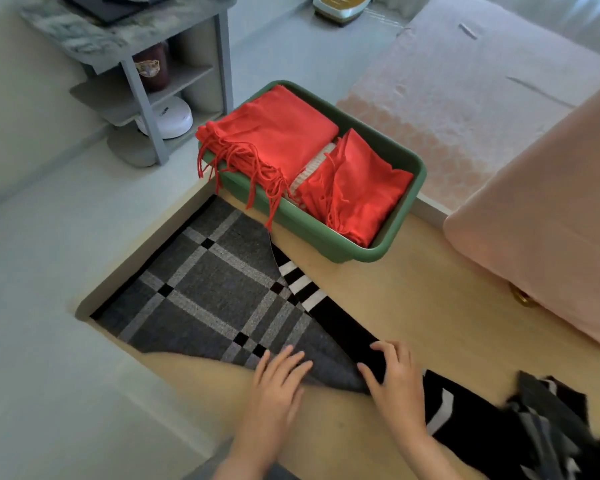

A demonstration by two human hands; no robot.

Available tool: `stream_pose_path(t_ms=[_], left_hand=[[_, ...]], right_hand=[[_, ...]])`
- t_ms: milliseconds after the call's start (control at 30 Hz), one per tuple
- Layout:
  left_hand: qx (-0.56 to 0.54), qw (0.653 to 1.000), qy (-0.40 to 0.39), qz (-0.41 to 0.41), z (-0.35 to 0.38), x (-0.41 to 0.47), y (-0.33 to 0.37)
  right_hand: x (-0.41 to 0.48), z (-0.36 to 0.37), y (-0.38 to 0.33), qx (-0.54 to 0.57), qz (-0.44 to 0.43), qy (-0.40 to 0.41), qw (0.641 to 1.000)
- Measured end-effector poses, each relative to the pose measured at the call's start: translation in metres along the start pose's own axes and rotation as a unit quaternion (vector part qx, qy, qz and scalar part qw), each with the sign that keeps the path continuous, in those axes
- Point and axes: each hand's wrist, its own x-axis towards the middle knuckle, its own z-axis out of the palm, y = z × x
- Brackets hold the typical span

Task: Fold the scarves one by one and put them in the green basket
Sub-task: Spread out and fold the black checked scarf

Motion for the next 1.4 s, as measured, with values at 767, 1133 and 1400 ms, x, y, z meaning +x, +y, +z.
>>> stream_pose_path(t_ms=[767, 1133, 1400], left_hand=[[-0.041, 0.998, 0.017, -0.054, 0.003, 0.014, 0.006], [-0.011, 0.995, -0.048, 0.081, 0.032, 0.003, 0.034], [0.004, 0.997, -0.041, 0.069, 0.017, 0.037, 0.022]], right_hand=[[0.104, -0.035, 0.052, -0.012, 0.086, -0.064, 0.994], [-0.093, -0.014, 0.088, 0.032, -0.021, 0.017, 0.999], [-0.060, -0.024, 0.087, 0.084, -0.002, 0.080, 0.993]])
